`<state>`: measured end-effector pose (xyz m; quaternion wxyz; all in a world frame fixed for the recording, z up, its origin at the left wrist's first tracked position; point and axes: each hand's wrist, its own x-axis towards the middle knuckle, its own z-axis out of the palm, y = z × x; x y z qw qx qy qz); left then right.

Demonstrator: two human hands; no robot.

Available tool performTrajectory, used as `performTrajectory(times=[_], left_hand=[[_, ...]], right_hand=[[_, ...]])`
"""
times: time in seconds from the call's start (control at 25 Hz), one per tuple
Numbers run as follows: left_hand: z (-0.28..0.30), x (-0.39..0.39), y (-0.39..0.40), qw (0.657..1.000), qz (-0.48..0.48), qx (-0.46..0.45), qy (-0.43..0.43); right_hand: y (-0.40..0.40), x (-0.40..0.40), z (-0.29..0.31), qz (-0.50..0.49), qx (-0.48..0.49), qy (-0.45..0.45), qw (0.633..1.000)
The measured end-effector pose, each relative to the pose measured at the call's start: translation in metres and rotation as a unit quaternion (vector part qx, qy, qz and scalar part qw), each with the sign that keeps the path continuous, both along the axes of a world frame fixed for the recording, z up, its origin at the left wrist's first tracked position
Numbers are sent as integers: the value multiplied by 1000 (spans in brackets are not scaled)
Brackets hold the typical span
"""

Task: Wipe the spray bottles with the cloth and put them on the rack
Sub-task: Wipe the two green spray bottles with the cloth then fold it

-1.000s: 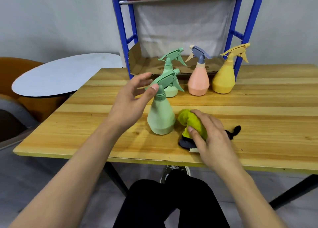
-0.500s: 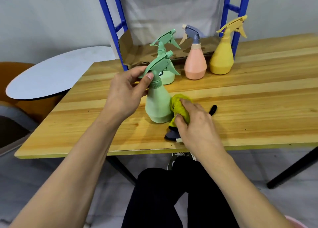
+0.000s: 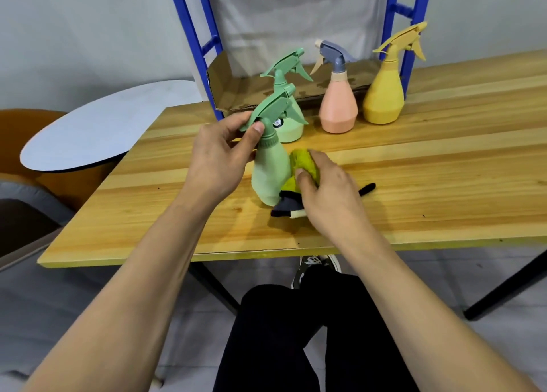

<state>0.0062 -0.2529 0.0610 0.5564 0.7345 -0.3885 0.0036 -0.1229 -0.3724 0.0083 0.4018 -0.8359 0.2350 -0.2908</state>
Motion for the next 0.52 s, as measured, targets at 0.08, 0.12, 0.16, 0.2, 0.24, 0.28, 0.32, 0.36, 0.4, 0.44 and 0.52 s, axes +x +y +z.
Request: performTrajectory(times=[0.08,0.12,0.16,0.2,0.24,0.28,0.32,0.36,0.4,0.44,0.52], left_hand=[[-2,0,-3,1000,5,4,-9],[-3,0,-2,1000,10,4,-16],[-3,-1,-1,1000,13,3,-19],[-3,-1,-1,1000,16,-1,-21],[-3,-2,-1,1000,21,-4,-21],[-3,-3,0,999,30,-6,-19],[-2,-5,-1,999,37,-8,-22],[-2,-8,-3,998,50,-4,-35],[-2,-12,-5,996,74,9,-59],[-2,-18,-6,989,107,31,-94],[-2,-30,-9,962,192,82,-175]], right_hand=[[13,3,8,27,-23,-78,996],[22,4,7,41,-26,-101,994],[27,3,1,43,-29,-103,993],[28,-1,-6,31,-33,-82,996],[25,-6,-13,14,-32,-45,998],[20,-10,-19,-2,-27,-6,1000],[15,-14,-22,-12,-21,14,1000],[11,-17,-25,-16,-18,15,1000],[12,-18,-27,-17,-22,5,1000],[15,-19,-30,-19,-33,-8,999],[21,-19,-33,-24,-56,-23,998]])
